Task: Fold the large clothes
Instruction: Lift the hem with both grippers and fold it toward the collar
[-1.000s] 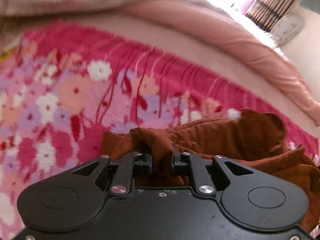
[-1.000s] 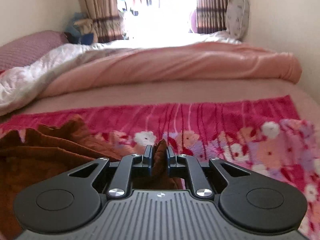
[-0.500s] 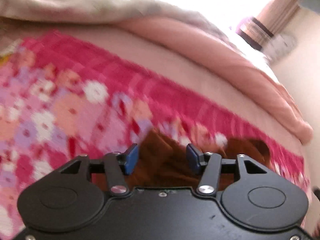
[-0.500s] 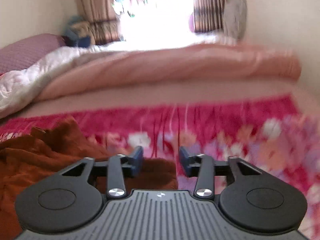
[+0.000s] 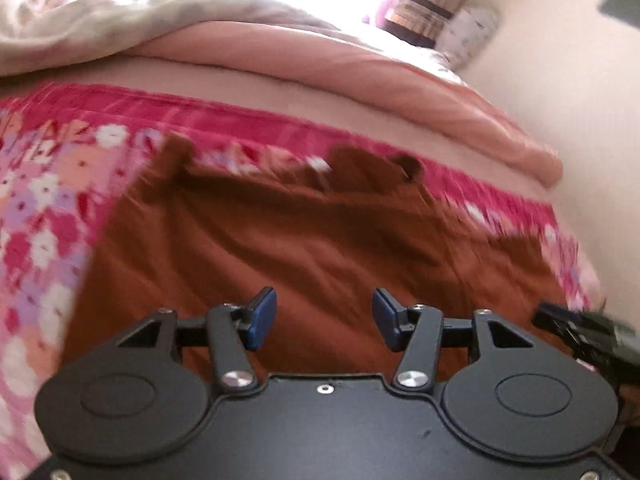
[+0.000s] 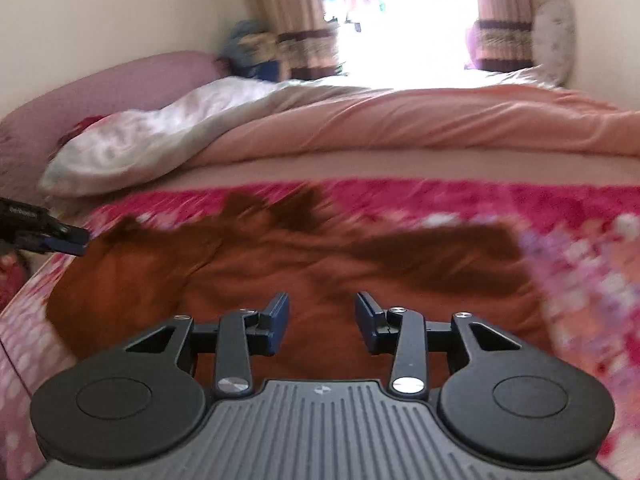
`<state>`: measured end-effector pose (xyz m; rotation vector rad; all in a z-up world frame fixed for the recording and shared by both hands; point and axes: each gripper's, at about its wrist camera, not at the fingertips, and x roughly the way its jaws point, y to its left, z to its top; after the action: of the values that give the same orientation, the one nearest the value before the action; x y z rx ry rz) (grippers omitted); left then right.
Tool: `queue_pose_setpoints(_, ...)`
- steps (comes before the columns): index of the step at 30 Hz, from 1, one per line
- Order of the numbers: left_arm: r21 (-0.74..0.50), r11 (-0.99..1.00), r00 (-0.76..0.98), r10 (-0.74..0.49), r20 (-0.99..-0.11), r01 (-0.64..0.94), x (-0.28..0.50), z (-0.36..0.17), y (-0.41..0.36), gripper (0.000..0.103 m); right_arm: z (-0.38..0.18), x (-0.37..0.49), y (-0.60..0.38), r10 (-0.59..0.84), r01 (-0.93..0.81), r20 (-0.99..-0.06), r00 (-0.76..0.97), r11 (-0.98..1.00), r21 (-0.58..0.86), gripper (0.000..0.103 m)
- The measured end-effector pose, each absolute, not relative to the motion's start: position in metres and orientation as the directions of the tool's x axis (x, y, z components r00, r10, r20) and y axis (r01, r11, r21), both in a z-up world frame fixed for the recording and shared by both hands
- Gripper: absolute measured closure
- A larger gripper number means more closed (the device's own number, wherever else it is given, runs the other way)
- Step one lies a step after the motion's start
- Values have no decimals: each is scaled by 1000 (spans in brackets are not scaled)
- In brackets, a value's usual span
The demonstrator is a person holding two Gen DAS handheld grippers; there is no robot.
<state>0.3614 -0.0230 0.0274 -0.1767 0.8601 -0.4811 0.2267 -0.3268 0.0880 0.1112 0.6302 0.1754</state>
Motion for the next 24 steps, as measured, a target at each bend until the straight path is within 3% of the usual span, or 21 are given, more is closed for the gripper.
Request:
queue_pose_setpoints(6, -279, 880, 562, -462, -686, 383, 334, -4, -95, 49, 74, 232, -291, 203, -168, -567, 799, 979, 113, 71)
queue_pose_setpoints(9, -154, 911, 645, -383, -662, 383, 329, -16, -132, 49, 71, 241, -270, 259, -218, -536, 803, 966, 139, 72)
queue_pose_setpoints(12, -13, 944, 735, -266, -624, 330, 337, -34, -149, 46, 53, 259, -250, 220, -225, -581, 784, 972, 64, 77)
queue_pose_setpoints(14, 58, 944, 750, -220, -624, 325, 350, -46, -154, 44, 38, 271, -250, 174, -199, -599, 782, 980, 25, 86)
queue_pose_setpoints(15, 80, 943, 758, -207, -619, 323, 355, -47, -155, 44, 33, 277, -253, 155, -192, -596, 788, 981, 1, 101)
queue_pose_setpoints(21, -6, 981, 724, -146, -674, 192, 403, -40, -100, 43, 35, 295, -299, 264, -206, -594, 760, 965, 164, 103)
queue_pose_setpoints(24, -68, 988, 702, -147, -696, 139, 419, -41, -48, 48, 38, 289, -316, 53, -55, -585, 809, 998, 15, 103)
